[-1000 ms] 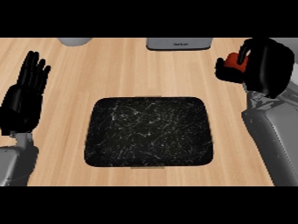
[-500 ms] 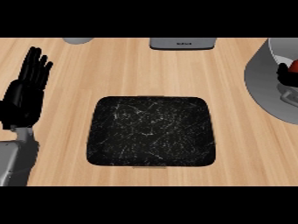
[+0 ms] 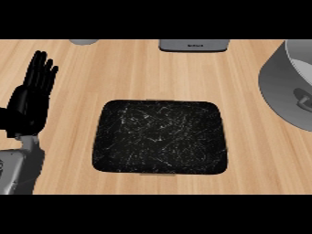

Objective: Pick the bell pepper from the tray and place it in the pot

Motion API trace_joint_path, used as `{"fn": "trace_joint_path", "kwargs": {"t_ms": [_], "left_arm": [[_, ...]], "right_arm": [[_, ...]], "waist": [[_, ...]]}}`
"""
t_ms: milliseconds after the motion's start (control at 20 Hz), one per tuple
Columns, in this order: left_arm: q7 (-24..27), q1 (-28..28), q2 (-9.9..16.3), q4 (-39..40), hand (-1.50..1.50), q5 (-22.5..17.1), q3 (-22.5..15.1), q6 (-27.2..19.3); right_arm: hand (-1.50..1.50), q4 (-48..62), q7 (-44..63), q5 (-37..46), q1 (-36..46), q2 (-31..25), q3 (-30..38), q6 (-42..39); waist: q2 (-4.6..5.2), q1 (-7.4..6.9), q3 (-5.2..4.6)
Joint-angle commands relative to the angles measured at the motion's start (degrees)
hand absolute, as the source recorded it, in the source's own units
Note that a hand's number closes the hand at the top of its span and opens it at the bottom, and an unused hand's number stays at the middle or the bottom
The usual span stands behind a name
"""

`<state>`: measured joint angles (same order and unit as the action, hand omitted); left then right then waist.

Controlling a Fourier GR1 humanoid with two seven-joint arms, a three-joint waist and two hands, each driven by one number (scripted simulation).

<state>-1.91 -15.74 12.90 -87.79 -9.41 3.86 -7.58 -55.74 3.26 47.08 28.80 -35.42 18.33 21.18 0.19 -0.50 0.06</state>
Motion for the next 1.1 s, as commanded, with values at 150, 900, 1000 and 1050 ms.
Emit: {"fn": "trace_joint_path", "kwargs": {"t_ms": [150, 900, 1000, 1050], "left_arm": [[0.64, -0.04, -0.82, 0.51, 0.00, 0.80, -0.16, 0.64], [1.12, -0.87, -3.11, 0.70, 0.00, 2.27, -2.01, -0.12], [-1.15, -1.16, -1.63, 0.02, 0.00, 1.01, -0.94, 1.00], [-1.78, -4.18, -1.39, 1.22, 0.00, 0.95, -0.25, 0.37]], "right_arm": [[1.50, 22.83, -10.82, -0.85, 9.60, -3.29, 3.36, 5.51], [-1.50, 40.28, -26.45, -7.72, 13.18, -4.03, 9.00, -6.28], [-1.50, 38.91, -28.90, -9.79, 14.22, -3.05, 10.56, -5.59], [-1.50, 39.08, -29.43, -10.43, 15.56, -2.18, 11.41, -4.04]], "waist": [[0.21, -0.70, 0.01], [0.91, -1.77, 0.22], [0.55, -1.36, 0.16], [0.89, -1.72, 0.23]]}}
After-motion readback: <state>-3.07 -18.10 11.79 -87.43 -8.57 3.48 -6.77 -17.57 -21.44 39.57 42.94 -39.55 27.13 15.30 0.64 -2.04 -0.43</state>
